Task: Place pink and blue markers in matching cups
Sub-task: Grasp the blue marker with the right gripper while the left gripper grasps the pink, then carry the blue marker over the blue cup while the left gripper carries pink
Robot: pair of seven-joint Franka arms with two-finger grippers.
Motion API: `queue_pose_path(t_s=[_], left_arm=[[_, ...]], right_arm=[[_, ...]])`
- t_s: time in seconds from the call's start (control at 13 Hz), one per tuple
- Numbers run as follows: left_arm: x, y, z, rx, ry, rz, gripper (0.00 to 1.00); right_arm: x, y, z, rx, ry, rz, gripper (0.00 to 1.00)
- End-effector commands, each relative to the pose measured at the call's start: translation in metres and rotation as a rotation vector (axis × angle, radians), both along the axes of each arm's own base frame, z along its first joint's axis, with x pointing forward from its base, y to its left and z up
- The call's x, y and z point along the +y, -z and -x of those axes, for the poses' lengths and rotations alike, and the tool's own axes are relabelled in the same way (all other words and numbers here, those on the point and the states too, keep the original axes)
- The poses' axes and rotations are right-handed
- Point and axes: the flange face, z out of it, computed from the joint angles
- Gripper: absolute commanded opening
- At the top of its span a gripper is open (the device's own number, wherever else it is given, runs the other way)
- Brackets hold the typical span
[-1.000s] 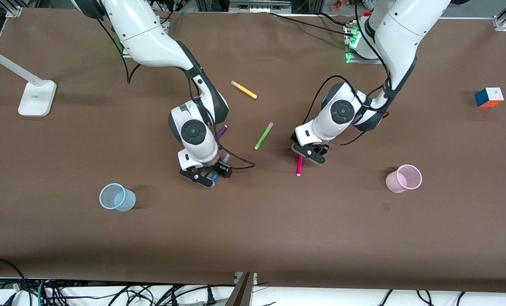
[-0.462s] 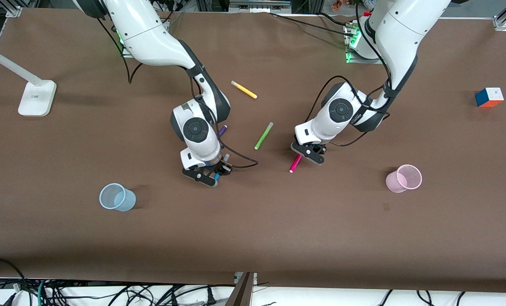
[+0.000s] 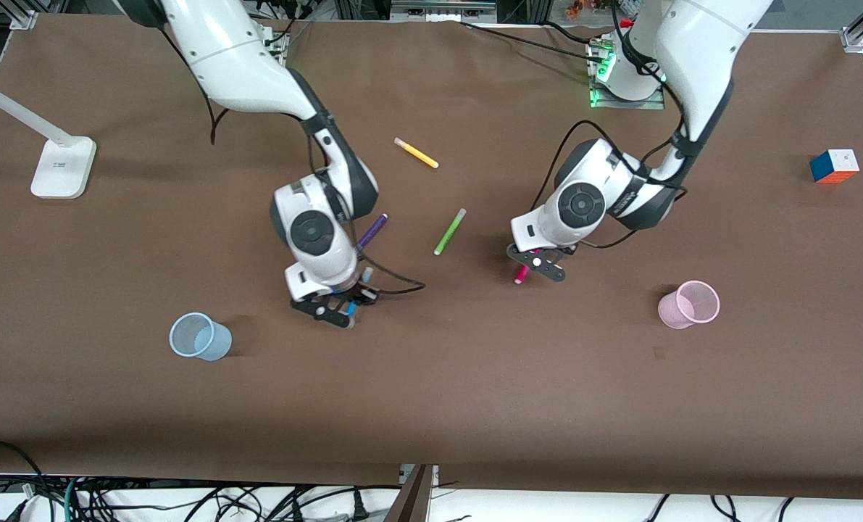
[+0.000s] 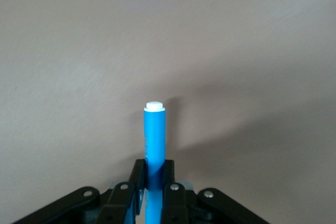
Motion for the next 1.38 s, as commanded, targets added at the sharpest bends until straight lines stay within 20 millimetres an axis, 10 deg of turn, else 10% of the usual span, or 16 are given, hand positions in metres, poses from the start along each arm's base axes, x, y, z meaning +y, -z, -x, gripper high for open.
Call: queue_pose_path(t_s=[0.0,0.38,0.77,1.31], left_arm=[[0.023,-0.041,-0.031,0.139,0.062,-0.078,0.0],[0.065,-0.09,-0.041,0.263,0.237,-0.353,0.0],[0.097,-0.113,-0.045,0.364,0.465,-0.702,0.0],[0.129,-0.043,-0.081,0.41,0.687,-0.991,0.0]], right_arm=[[-0.05,-0.067,-0.021,0.083,-0.033,-0.076,0.0],[-0.191,-0.127,-0.064,0.213,0.038,-0.338,0.0],[-0.3,-0.112,-0.077,0.246,0.155,-0.591,0.0],[-0.397,-0.071,-0.076,0.255,0.334,-0.804,0.0]])
